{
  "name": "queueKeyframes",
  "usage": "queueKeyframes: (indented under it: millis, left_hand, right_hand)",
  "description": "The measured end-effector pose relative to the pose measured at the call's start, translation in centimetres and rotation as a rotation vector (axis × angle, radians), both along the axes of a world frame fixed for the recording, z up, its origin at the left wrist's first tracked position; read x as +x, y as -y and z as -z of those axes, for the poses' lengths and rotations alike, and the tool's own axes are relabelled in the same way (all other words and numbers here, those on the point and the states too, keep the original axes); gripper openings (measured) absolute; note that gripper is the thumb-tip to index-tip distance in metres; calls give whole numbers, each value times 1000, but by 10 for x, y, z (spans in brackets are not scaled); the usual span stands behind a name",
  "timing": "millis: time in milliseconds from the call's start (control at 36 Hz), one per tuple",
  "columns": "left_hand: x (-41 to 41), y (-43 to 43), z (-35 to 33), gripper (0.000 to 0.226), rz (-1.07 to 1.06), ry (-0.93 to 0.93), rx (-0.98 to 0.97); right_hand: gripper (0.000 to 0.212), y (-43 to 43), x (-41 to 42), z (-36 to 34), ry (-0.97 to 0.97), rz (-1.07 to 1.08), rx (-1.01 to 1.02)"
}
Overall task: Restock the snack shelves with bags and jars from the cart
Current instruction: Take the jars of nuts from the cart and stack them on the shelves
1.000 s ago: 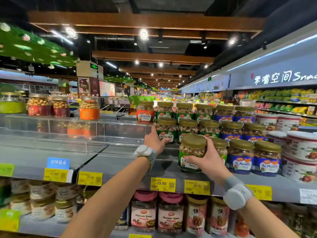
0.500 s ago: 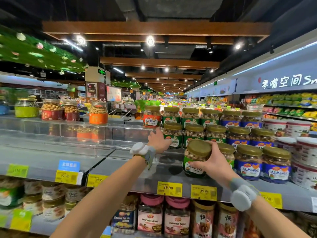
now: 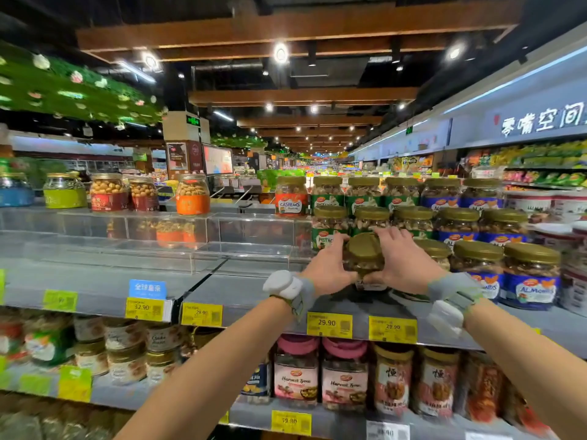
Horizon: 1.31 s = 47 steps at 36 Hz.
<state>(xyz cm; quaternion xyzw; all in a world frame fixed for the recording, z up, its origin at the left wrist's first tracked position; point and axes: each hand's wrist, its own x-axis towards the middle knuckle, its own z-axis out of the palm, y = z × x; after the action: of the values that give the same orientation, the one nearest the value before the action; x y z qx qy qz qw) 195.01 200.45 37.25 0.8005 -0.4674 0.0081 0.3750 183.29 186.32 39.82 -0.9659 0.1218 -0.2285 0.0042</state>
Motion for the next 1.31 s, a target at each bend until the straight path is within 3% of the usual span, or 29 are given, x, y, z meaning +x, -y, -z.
queueKeyframes:
  millis: [83,194,333,417,583,694,1306]
  left_hand:
    - [-1,4,1,75,-5,-33,-9]
    - [-2,13,5,75,-21,-34,56]
    - [-3,15,12,89,-28,-35,133]
    - [-2,14,11,104,-57,-32,214]
    - [-8,21,12,107,-158,69,280]
    - [-7,25,16,102,-192,89,264]
    - [-11,27,20,97,-236,181,219]
  right_hand:
    - [98,1,1,-11,-72,23,-183]
    - [84,6,-3,-23,-123,1,-266]
    - [62,25,-19,-50,-131,-24,-139]
    - [48,43,-32,-63,-98,27,-192]
    - [74,65,-42,-50,-277,59,-185]
    - [85,75,-41,-33,-247,69,-227]
    - [83,81,-43,-12,-149,96,-239]
